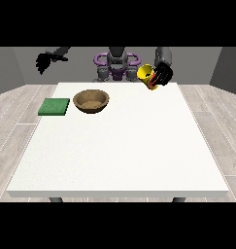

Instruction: Pick the cup and pour the ball into the bowl, then pick the bowl and place it on the pad

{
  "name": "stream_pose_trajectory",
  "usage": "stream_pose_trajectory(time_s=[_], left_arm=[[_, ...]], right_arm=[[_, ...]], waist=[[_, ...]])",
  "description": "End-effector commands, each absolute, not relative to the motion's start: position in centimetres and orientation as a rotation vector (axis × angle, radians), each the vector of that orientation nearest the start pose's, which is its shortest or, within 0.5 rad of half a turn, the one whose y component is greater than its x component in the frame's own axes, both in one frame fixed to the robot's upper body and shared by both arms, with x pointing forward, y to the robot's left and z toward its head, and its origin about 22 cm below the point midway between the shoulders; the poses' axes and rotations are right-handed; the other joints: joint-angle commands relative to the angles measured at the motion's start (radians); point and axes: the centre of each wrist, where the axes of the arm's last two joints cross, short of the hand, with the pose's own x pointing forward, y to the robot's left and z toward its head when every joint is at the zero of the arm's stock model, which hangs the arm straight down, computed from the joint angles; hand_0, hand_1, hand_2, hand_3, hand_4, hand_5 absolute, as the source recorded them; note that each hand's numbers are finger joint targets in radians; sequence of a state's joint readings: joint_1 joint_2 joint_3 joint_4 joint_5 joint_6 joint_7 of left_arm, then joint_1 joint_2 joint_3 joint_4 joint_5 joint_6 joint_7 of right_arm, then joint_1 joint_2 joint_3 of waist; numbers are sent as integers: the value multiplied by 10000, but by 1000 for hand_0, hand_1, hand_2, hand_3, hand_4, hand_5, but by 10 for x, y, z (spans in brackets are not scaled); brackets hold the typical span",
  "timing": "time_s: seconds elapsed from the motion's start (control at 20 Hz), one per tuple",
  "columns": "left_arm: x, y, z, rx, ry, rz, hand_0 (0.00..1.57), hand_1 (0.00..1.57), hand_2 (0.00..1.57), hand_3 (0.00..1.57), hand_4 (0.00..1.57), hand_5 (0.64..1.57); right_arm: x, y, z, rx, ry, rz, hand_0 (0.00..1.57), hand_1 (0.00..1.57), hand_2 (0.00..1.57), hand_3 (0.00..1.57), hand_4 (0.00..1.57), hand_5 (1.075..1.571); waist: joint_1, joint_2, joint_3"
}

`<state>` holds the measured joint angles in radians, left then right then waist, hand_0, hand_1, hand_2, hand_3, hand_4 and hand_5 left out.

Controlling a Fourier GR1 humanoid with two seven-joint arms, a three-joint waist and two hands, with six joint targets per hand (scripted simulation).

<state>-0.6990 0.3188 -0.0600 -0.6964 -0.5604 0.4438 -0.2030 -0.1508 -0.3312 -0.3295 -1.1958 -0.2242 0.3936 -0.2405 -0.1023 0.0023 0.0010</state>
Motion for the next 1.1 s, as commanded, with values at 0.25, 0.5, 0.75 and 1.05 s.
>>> stream_pose_trajectory(time_s=[0.25,0.5,0.75,1.05], left_arm=[[414,198,45,12116,-15537,-9271,1516,1516,1571,1571,1571,1211],[419,147,58,14131,-15457,-11969,1553,1553,1571,1571,1530,1298],[408,85,53,15116,-14824,-15163,1482,1482,1571,1571,1571,1204],[400,60,43,17615,-13208,-19215,1533,1533,1571,1571,1556,1164]], right_arm=[[269,-399,1,586,-16462,382,0,0,0,0,0,1570],[275,-391,-8,684,-16353,73,0,0,0,0,0,1571],[271,-415,-3,490,-16535,201,0,0,0,0,0,1571],[282,-402,-4,999,-16468,505,0,0,0,0,0,1570]], waist=[[-222,-477,4],[-187,-648,16],[-427,-527,21],[-481,-359,14]])
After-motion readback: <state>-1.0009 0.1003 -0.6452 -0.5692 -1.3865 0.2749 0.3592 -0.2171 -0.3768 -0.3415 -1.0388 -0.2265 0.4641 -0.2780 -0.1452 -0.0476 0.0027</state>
